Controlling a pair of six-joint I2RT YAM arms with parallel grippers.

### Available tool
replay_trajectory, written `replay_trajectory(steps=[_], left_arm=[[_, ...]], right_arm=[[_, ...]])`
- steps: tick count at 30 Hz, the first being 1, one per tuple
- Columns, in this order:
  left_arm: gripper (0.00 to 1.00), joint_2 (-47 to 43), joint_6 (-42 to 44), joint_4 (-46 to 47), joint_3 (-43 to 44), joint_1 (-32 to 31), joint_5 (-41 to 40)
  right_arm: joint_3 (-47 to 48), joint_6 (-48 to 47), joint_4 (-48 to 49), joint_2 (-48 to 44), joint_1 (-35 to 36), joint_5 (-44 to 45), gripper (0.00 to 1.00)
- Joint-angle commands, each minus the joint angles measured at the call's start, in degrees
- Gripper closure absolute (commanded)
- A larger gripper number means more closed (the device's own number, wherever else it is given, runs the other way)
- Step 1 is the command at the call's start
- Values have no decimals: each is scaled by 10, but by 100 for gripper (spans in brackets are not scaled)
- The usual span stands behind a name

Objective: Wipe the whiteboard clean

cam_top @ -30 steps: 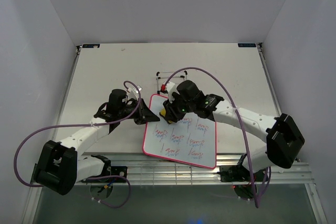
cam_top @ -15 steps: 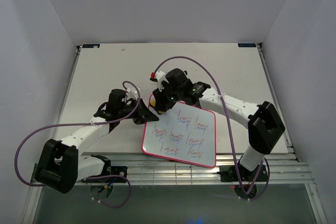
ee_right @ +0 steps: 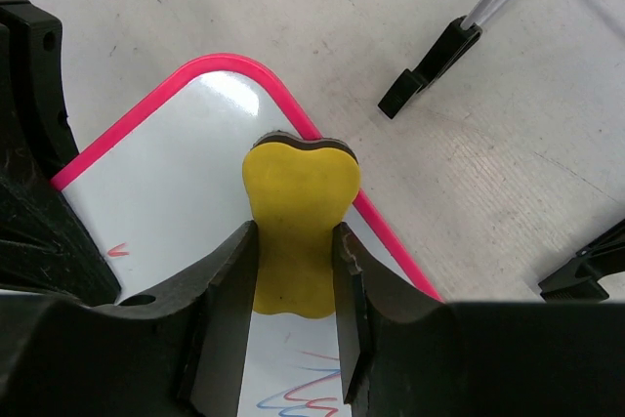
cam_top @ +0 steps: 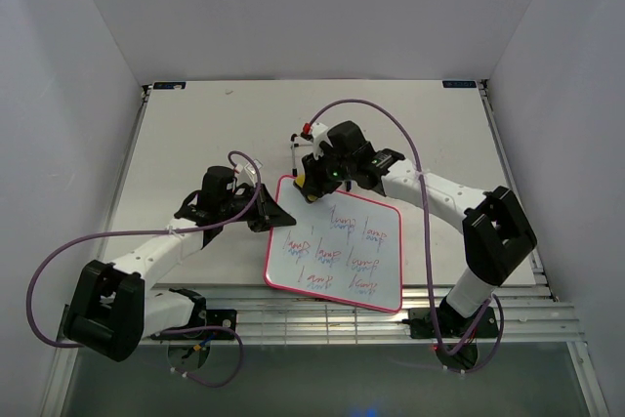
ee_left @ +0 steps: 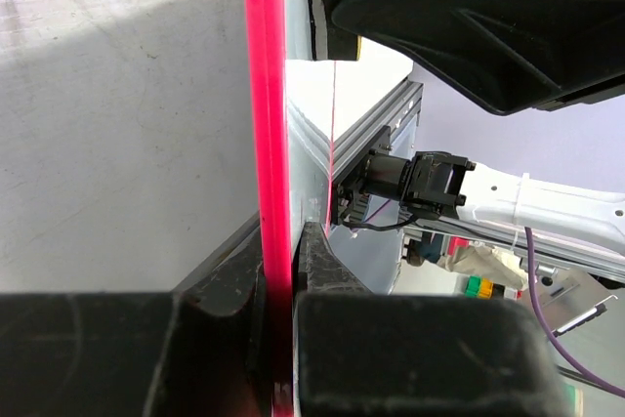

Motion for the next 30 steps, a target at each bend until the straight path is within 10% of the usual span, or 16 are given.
replay_trajectory(steps=[1,11,30], left_arm=[[100,-33,88,49,17,-13,-84],[100,-46,77,46,11,-6,-126],[100,-87,59,45,-34,42,-155]], right_arm=[[-35,0,-73,20,21,11,84],[-56,38,-52,-19,129,28,84],[-325,97,-4,-142,25,60,85]])
